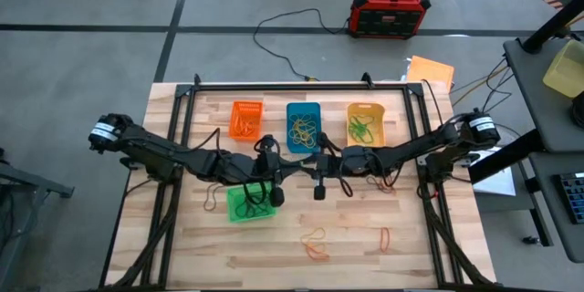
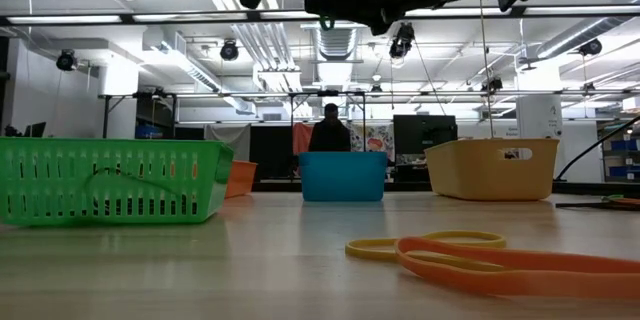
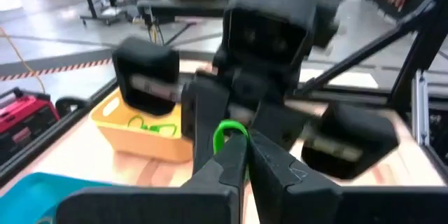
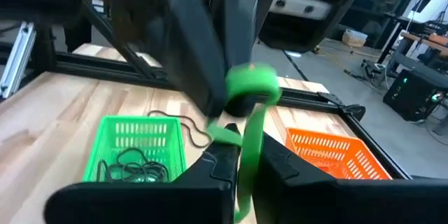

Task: Sort rubber bands into baskets
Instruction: Put the green rubberband into the yellow bin

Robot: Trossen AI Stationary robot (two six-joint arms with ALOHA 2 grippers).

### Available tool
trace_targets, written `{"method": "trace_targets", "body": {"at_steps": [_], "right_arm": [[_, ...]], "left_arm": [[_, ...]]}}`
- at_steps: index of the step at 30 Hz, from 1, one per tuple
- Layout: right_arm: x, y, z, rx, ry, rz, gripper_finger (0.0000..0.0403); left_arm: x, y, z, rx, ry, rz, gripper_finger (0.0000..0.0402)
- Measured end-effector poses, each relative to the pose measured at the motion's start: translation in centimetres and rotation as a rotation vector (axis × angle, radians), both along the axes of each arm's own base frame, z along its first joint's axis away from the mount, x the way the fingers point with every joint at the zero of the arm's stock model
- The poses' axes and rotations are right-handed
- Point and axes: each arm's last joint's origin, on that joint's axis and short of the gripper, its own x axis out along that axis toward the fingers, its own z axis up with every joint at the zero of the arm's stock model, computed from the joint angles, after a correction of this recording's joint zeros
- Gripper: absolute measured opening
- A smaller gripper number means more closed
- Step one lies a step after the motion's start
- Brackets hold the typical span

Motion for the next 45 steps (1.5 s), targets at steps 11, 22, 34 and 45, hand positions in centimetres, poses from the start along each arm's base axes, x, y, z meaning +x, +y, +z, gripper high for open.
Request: {"method": "trace_targets", "body": {"at_steps": [11, 22, 34, 45], "right_arm": [[-0.3, -0.3, -0.6, 0.043, 0.1, -0.037, 0.0009], [-4.3, -4.2, -0.2, -0.067, 0.6, -0.827, 0.0009], [-9.7, -9.7, -1.6, 0.217, 0.857, -1.315, 0.0009], [-9.2, -10.0, -1.6, 0.316, 0.865, -1.215, 0.0071]], "left_arm": [[-0.3, 0.1, 0.4, 0.013, 0.14, 0.024, 0.011], [-0.7, 0.5, 1.4, 0.085, 0.277, 0.124, 0.0214], [-0.8, 0.5, 1.1, 0.072, 0.284, 0.131, 0.0208], [-0.8, 0.5, 1.1, 0.07, 0.288, 0.133, 0.0208]]}}
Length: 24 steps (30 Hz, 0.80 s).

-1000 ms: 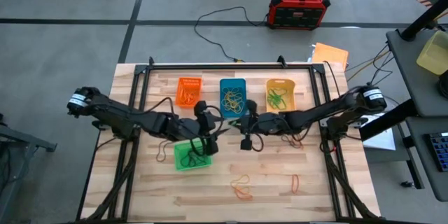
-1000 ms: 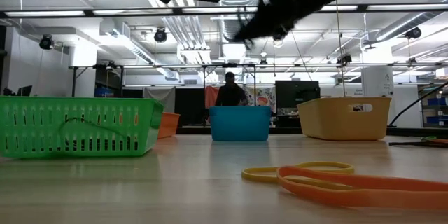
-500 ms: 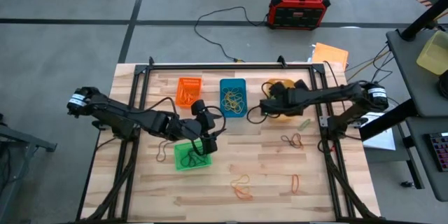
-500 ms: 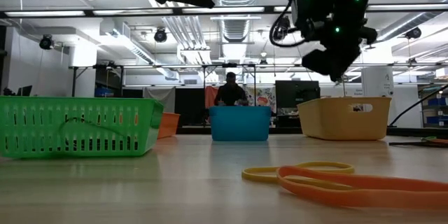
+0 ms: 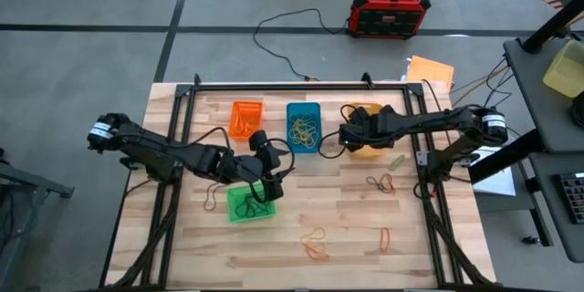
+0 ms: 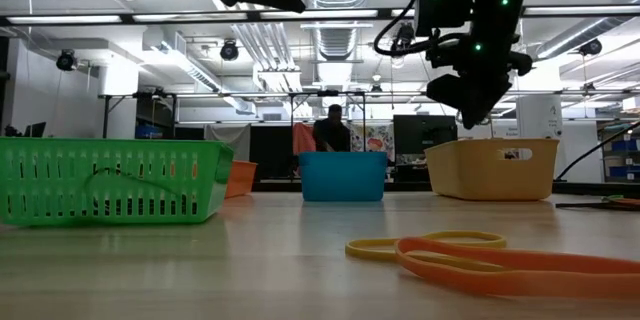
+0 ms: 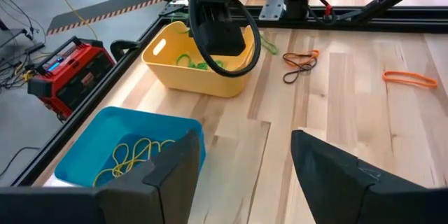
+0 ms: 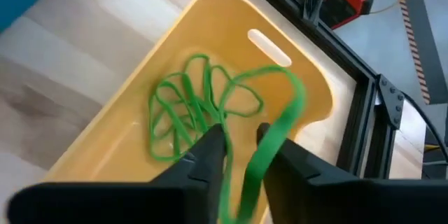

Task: Sort rubber bands into baskets
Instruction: Put the green rubberband into the yellow bin, then put the yellow rubberband into the blue bin

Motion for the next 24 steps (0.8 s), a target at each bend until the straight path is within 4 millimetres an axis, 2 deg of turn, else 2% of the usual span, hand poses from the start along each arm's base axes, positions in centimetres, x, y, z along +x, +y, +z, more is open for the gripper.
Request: {"method": "trace_targets", "body": {"at_steps": [8, 15, 19, 24], "right_arm": [[-0.1, -0.2, 0.1, -0.001, 0.004, 0.0, 0.0158], [-0.3, -0.1, 0.7, -0.005, -0.026, 0.007, 0.0195], [-0.2, 1.3, 2.1, -0.004, -0.104, 0.118, 0.02], [-0.4, 4.6, 4.5, -0.009, -0.252, 0.326, 0.0201]], "left_arm": [[-0.1, 0.0, -0.1, -0.006, 0.011, 0.006, 0.0208], [-0.1, -0.1, -0.2, -0.018, 0.019, -0.012, 0.0207], [0.0, -0.8, -0.6, -0.088, 0.033, -0.117, 0.0207], [1.3, -2.4, -2.0, -0.113, 0.025, -0.174, 0.0207]]}}
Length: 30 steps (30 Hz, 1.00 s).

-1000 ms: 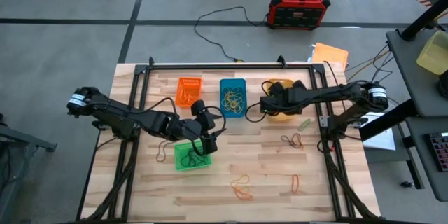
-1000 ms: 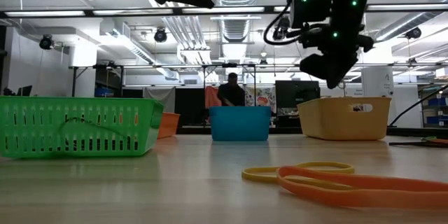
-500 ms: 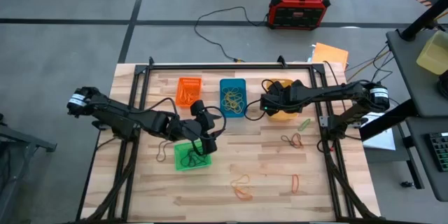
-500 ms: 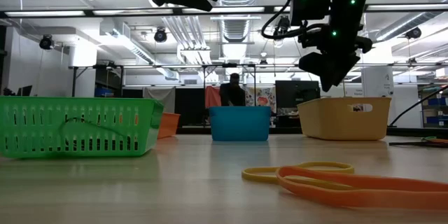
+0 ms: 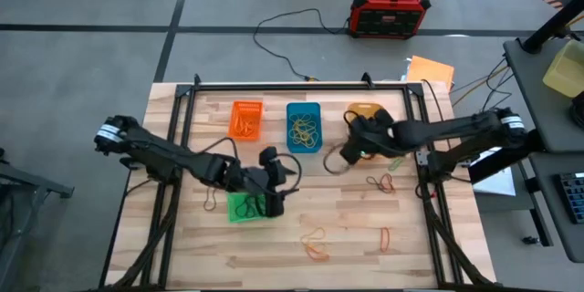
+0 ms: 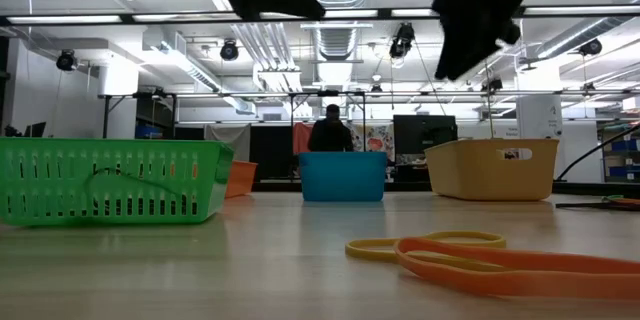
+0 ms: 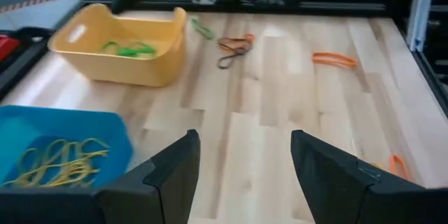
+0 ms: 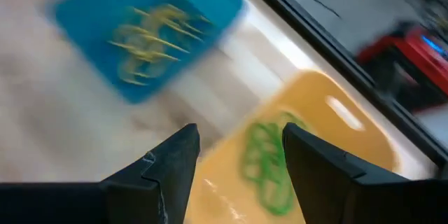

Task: Sort rubber bands into baskets
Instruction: Put the yellow rubberband into the blue bin

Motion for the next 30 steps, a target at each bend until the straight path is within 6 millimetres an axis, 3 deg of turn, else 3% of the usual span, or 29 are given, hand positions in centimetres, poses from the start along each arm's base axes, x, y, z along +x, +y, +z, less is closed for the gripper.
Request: {"method": "trace_targets", "body": {"at_steps": [8, 21, 30], "right_arm": [[-1.4, 5.7, 2.4, 0.031, -0.176, 0.241, 0.0201], [-3.4, 12.9, 2.8, 0.143, -0.318, 0.445, 0.0201], [-5.5, 16.1, 2.9, 0.143, -0.414, 0.461, 0.0201]], "left_arm": [[3.1, -3.7, -2.5, 0.025, 0.072, -0.104, 0.0207], [7.7, -8.9, -6.4, 0.086, 0.22, -0.169, 0.0207], [8.7, -9.8, -9.7, 0.061, 0.285, -0.145, 0.0207]]}}
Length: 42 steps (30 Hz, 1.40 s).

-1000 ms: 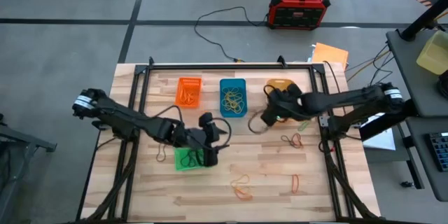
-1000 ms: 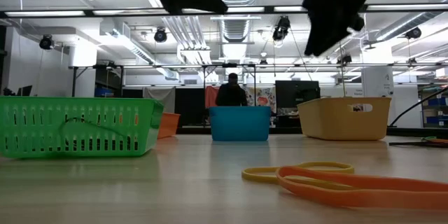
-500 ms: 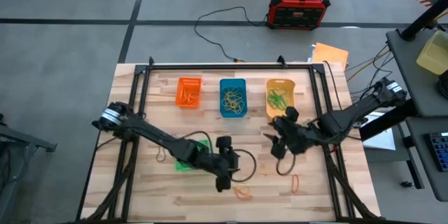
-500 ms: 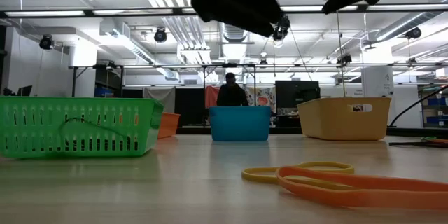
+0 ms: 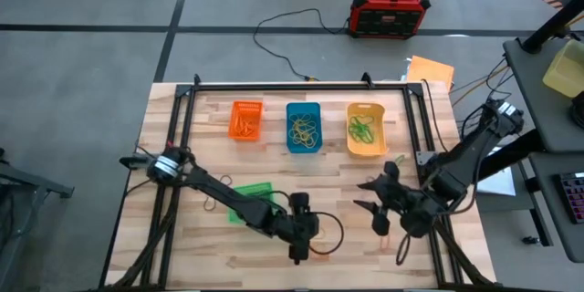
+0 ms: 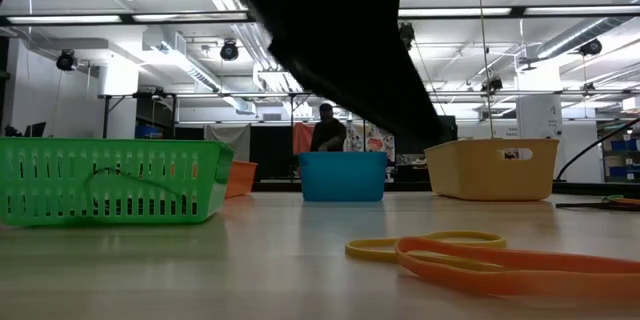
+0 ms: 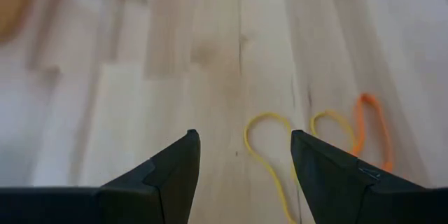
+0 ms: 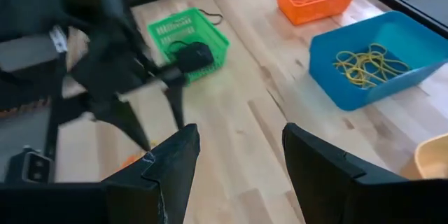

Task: Sort rubber bands into baskets
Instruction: Put the yellow rubberband into the blue bin

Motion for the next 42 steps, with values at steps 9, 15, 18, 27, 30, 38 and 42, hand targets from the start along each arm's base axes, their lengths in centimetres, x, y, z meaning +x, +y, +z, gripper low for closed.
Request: {"method": "trace_targets", "body": {"at_steps": [9, 15, 18, 27, 30, 38, 42], "right_arm": [[0.2, 1.0, -0.4, -0.003, -0.018, 0.013, 0.0201], [0.7, 1.5, -1.3, -0.029, 0.008, 0.014, 0.0201], [0.8, 1.7, -1.5, -0.035, 0.014, 0.014, 0.0201], [0.9, 1.7, -1.6, -0.046, 0.018, 0.019, 0.0201], [0.9, 1.7, -1.6, -0.047, 0.019, 0.02, 0.0201], [0.9, 1.7, -1.7, -0.068, 0.02, 0.024, 0.0201], [1.2, 1.9, -2.1, -0.117, 0.02, 0.011, 0.0201]], "left_arm": [[0.5, -1.2, -2.9, -0.079, 0.043, -0.051, 0.0207], [0.7, -1.1, -4.1, -0.087, 0.051, -0.028, 0.0207], [1.0, -1.0, -5.5, -0.099, 0.064, -0.001, 0.0207], [1.2, -0.9, -6.2, -0.115, 0.081, 0.047, 0.0173], [1.1, -0.8, -6.2, -0.103, 0.088, 0.054, 0.0132], [1.2, -0.8, -6.0, -0.057, 0.09, 0.017, 0.0008], [1.5, -0.8, -5.1, 0.003, 0.095, -0.037, 0.0003]]}}
